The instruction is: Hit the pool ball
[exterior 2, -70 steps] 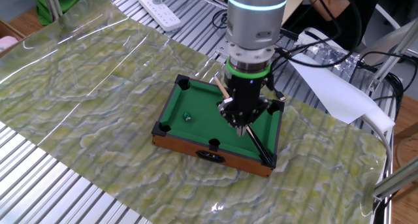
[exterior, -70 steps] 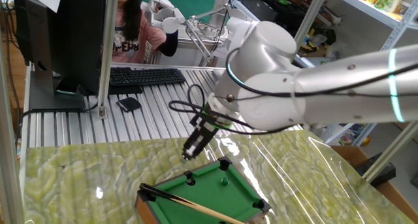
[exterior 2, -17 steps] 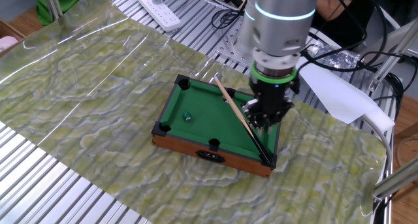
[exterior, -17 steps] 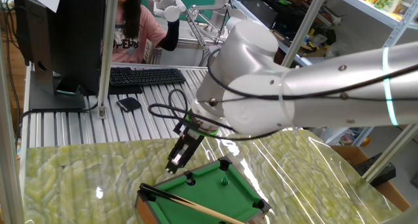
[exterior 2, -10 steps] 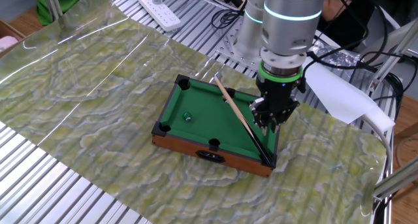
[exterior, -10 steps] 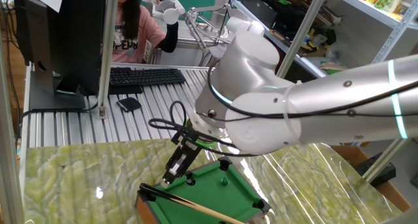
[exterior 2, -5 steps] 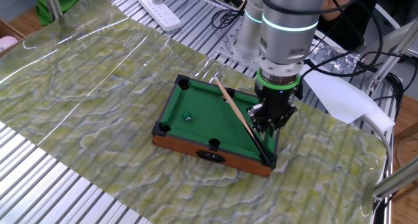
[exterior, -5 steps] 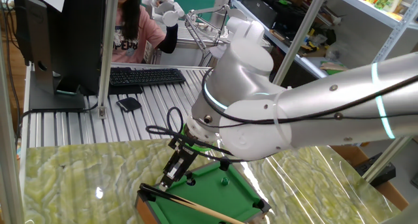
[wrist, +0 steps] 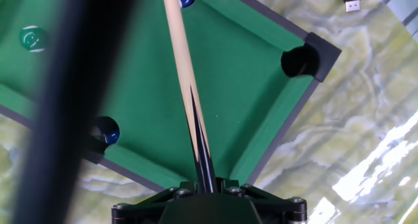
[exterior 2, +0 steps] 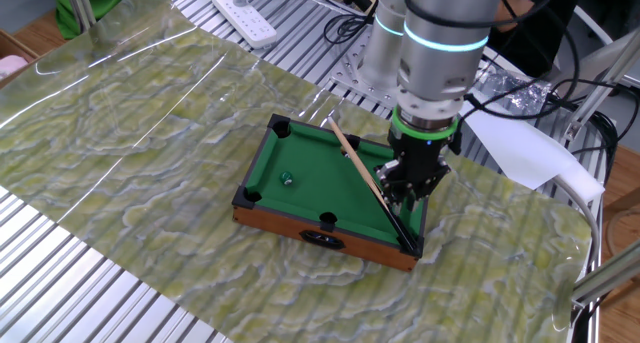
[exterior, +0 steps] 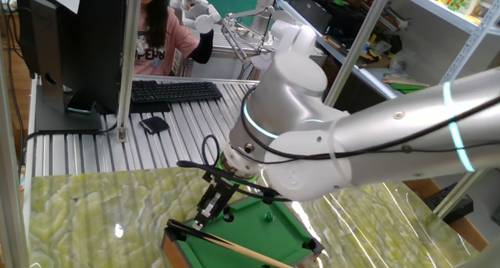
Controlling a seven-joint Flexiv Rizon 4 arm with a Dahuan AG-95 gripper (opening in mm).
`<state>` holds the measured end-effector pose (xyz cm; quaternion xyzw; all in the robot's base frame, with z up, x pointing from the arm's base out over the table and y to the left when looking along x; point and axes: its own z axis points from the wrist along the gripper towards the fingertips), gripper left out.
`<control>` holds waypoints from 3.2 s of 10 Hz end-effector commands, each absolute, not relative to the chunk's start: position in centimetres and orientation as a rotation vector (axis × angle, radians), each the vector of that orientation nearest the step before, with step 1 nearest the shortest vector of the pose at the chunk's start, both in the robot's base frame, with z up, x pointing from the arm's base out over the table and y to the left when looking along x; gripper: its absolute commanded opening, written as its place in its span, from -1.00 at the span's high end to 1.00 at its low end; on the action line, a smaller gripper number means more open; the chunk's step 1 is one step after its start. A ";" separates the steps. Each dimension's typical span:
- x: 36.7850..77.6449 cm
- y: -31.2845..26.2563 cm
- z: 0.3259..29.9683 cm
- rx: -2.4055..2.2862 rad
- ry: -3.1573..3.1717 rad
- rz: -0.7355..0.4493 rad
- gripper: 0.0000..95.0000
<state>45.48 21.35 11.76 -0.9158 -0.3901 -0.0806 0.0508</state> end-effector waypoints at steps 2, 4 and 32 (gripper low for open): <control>45.4 21.3 11.3 -2.788 -1.190 -0.245 0.20; 45.4 21.3 11.1 -2.792 -1.187 -0.244 0.20; 45.2 21.5 7.6 -2.811 -1.169 -0.255 0.60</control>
